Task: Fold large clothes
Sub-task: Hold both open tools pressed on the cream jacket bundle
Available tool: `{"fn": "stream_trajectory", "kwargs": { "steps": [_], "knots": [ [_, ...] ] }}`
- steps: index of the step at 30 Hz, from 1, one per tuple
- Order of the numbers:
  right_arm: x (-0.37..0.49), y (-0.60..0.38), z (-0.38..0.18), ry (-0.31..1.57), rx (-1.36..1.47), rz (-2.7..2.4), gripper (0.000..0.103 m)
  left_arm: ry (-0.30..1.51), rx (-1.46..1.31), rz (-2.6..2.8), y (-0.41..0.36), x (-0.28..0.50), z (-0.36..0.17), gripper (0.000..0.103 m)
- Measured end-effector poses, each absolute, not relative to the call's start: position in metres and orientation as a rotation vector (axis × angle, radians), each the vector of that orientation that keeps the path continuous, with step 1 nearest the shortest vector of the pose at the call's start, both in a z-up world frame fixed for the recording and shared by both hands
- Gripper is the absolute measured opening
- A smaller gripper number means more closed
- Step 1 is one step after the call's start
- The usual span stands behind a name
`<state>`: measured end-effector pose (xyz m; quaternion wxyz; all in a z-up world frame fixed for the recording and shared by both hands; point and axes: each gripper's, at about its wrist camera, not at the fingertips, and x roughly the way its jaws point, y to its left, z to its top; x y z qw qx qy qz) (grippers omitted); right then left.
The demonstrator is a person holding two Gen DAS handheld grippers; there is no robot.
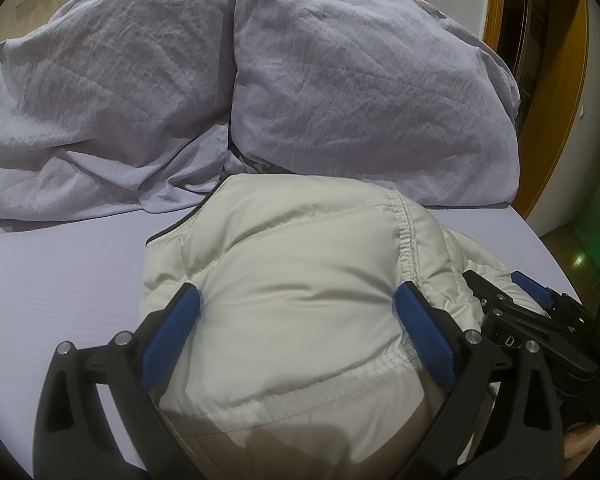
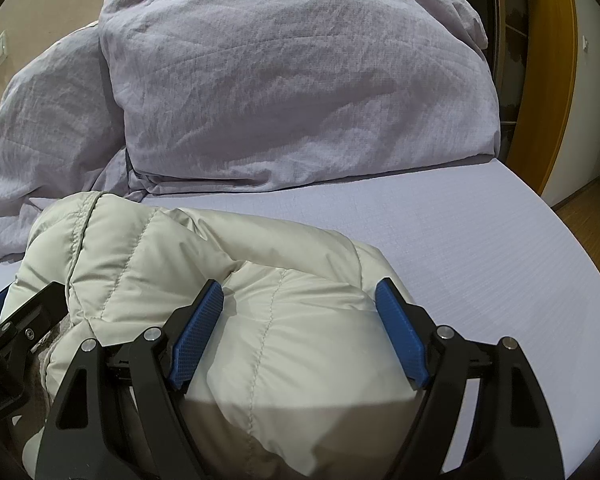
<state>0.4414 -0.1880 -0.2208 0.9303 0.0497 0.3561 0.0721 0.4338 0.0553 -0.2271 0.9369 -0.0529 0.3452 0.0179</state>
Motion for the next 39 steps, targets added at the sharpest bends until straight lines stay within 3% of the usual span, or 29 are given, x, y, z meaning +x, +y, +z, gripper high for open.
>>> {"fn": "stream_trajectory", "kwargs": {
  "steps": [39],
  "knots": [
    [0.455,-0.191,-0.224,0.8,0.112,0.156,0.081,0.746,-0.128,0.027,0.055,0.445,-0.234,0.099]
  ]
}}
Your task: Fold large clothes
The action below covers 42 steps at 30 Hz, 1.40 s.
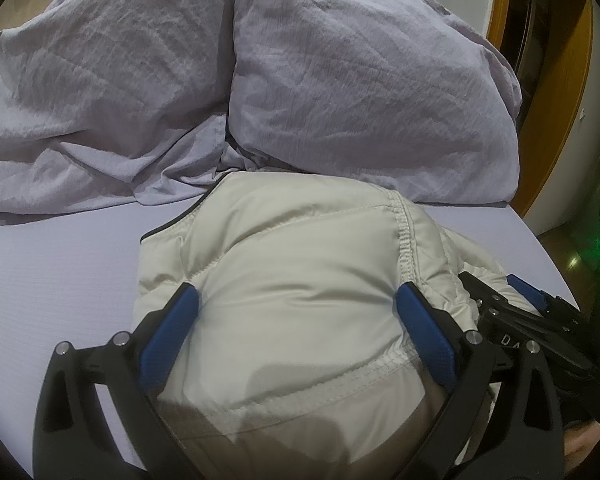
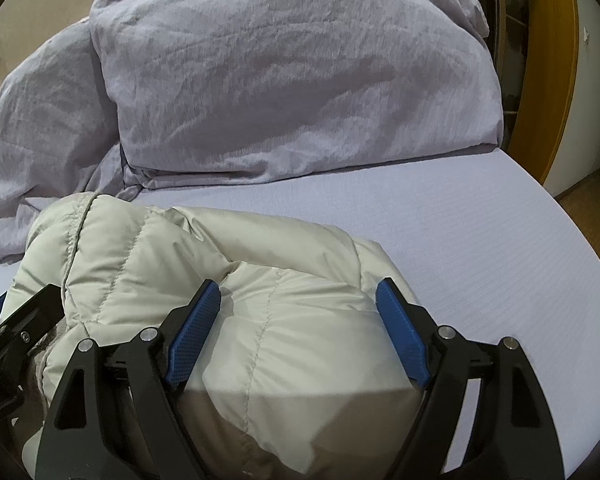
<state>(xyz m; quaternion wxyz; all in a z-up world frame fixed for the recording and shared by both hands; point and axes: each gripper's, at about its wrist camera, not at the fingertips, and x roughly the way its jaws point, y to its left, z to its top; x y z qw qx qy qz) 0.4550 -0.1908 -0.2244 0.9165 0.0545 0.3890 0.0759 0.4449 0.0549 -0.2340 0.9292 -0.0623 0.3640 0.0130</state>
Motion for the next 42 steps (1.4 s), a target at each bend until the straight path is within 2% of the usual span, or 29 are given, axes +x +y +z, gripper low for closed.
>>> {"fn": "stream_trajectory", "kwargs": {
  "steps": [3,5,9,16,23,33,42],
  "knots": [
    [0.46,-0.192,-0.221,0.86,0.117,0.154,0.083,0.778,-0.101,0.037,0.054,0.445,-0.229,0.099],
    [0.458,-0.195,-0.217,0.885,0.12,0.138,0.088,0.796,-0.089,0.046,0.055,0.441,-0.225,0.099],
    [0.443,-0.214,-0.206,0.882,0.176,0.16,0.088,0.804,-0.156,0.048,0.068,0.418,-0.215,0.099],
    [0.419,-0.257,-0.195,0.883,0.258,0.175,0.097,0.806,-0.209,0.073,0.089,0.384,-0.209,0.099],
    [0.411,-0.288,-0.206,0.954,0.404,0.223,0.101,0.838,-0.29,0.07,0.11,0.368,-0.211,0.099],
    [0.419,-0.293,-0.24,1.097,0.633,0.371,0.102,0.903,-0.454,0.015,0.125,0.372,-0.228,0.101],
    [0.43,-0.271,-0.26,1.193,0.673,0.465,0.102,0.923,-0.54,-0.042,0.129,0.387,-0.241,0.101]
  ]
}}
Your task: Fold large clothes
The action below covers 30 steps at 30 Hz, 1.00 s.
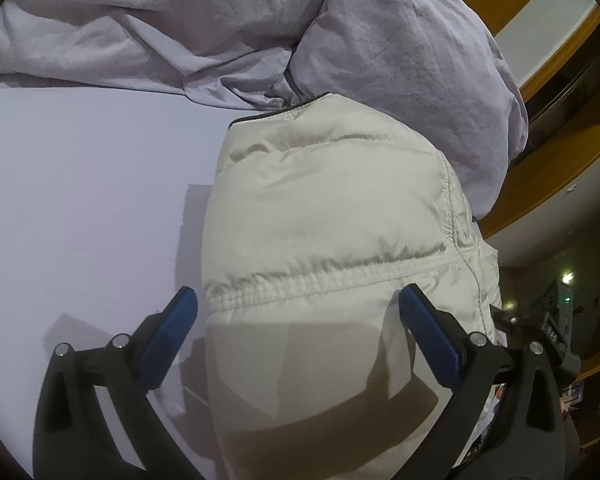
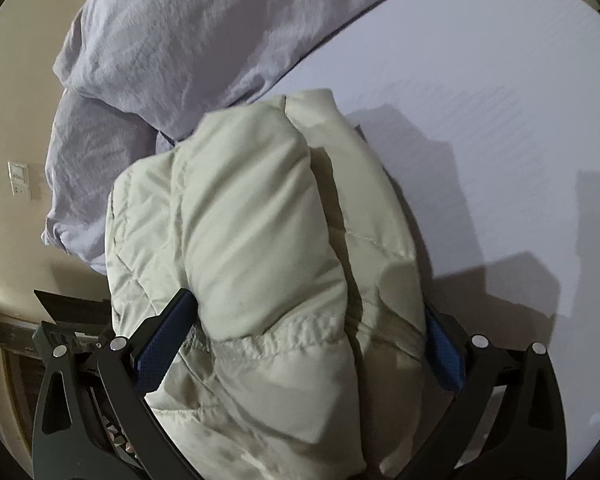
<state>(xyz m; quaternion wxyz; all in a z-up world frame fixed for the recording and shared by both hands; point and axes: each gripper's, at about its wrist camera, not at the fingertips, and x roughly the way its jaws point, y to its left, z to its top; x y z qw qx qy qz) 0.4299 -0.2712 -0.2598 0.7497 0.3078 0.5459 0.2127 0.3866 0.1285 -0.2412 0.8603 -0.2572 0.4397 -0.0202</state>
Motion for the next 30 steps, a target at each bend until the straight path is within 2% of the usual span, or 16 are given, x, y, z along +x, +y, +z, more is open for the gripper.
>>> {"fn": "stream_trajectory", "kwargs": {
  "steps": [13,16,20,23,30],
  "knots": [
    [0.437,-0.268,-0.276,1.229,0.795,0.558,0.102,0.938,-0.712,-0.14,0.147,0.403,-0.261,0.101],
    [0.435,-0.266,-0.275,1.207,0.803,0.577,0.1,0.931,-0.746,-0.167,0.151,0.401,-0.261,0.096],
    [0.433,-0.266,-0.273,1.173,0.847,0.62,0.084,0.928,-0.765,-0.211,0.16,0.401,-0.255,0.079],
    [0.435,-0.257,-0.27,1.154,0.867,0.661,0.072,0.917,-0.763,-0.223,0.171,0.403,-0.247,0.07],
    [0.457,-0.201,-0.257,1.148,0.848,0.737,0.062,0.88,-0.752,-0.162,0.215,0.416,-0.232,0.065]
  ]
}}
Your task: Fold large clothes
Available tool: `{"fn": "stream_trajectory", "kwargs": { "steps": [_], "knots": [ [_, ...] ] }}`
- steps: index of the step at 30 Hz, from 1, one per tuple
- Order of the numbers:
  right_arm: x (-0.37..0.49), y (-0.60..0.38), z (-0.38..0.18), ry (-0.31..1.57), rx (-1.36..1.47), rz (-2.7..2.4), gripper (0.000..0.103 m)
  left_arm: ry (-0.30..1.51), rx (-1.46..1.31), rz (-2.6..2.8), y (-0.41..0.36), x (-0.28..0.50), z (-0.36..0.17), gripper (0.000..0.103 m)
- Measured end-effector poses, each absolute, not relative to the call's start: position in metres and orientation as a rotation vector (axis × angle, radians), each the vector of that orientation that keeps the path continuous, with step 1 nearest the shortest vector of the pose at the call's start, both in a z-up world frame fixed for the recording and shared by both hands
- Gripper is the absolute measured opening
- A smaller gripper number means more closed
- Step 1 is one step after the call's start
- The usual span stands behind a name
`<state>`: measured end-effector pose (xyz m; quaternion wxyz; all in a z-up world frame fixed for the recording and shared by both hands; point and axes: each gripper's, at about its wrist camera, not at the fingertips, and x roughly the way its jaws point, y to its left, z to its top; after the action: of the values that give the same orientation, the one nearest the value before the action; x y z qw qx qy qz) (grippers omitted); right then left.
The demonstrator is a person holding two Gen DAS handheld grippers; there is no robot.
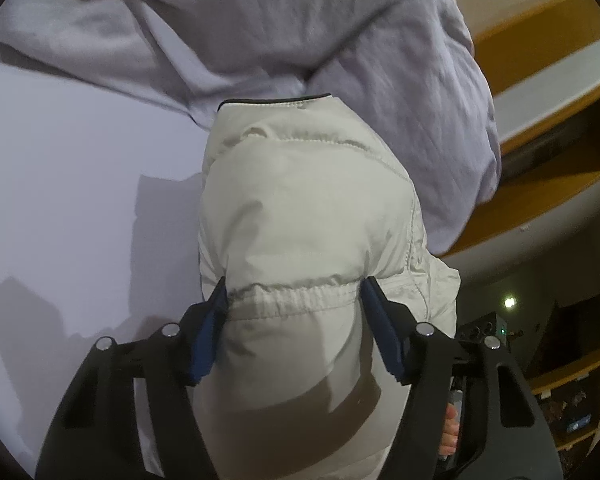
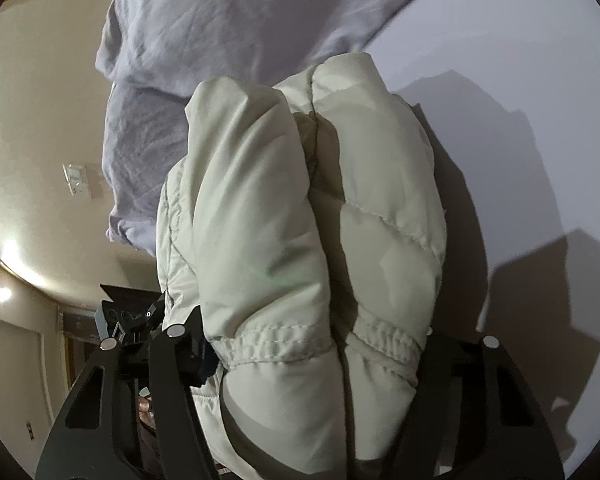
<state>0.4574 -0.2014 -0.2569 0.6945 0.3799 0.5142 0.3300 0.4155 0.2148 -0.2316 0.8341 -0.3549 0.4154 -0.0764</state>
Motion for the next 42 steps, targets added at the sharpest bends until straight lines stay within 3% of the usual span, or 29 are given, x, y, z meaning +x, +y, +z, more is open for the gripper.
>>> {"fn": "stream_trajectory", "kwargs": {
  "steps": [10,14,19,25,31,35,42],
  "knots": [
    [0.482,-0.13,-0.245,1.172,0.783,0.753,0.062,0.834,-0.701,-0.022,0.28,0.435,-0.22,0.065],
    [0.484,-0.129,-0.243,1.203,0.72,0.701,0.074,0.833,-0.679,-0.022,0.283,0.436,-0.226,0.068],
    [0.482,-0.146,-0.22,1.167,0.598,0.64,0.078,0.83,-0.59,0.018,0.28,0.433,-0.218,0.076],
    [0.483,-0.154,-0.183,1.039,0.509,0.521,0.079,0.75,-0.47,0.072,0.265,0.433,-0.188,0.081],
    [0.475,-0.108,-0.141,0.827,0.243,0.443,0.075,0.693,-0.306,0.079,0.226,0.444,-0.171,0.086],
    [0.471,-0.073,-0.141,0.772,0.109,0.444,0.066,0.698,-0.256,0.086,0.21,0.452,-0.177,0.086],
    [0.476,-0.05,-0.164,0.765,-0.006,0.427,0.065,0.714,-0.167,0.107,0.2,0.458,-0.192,0.086]
  ]
}}
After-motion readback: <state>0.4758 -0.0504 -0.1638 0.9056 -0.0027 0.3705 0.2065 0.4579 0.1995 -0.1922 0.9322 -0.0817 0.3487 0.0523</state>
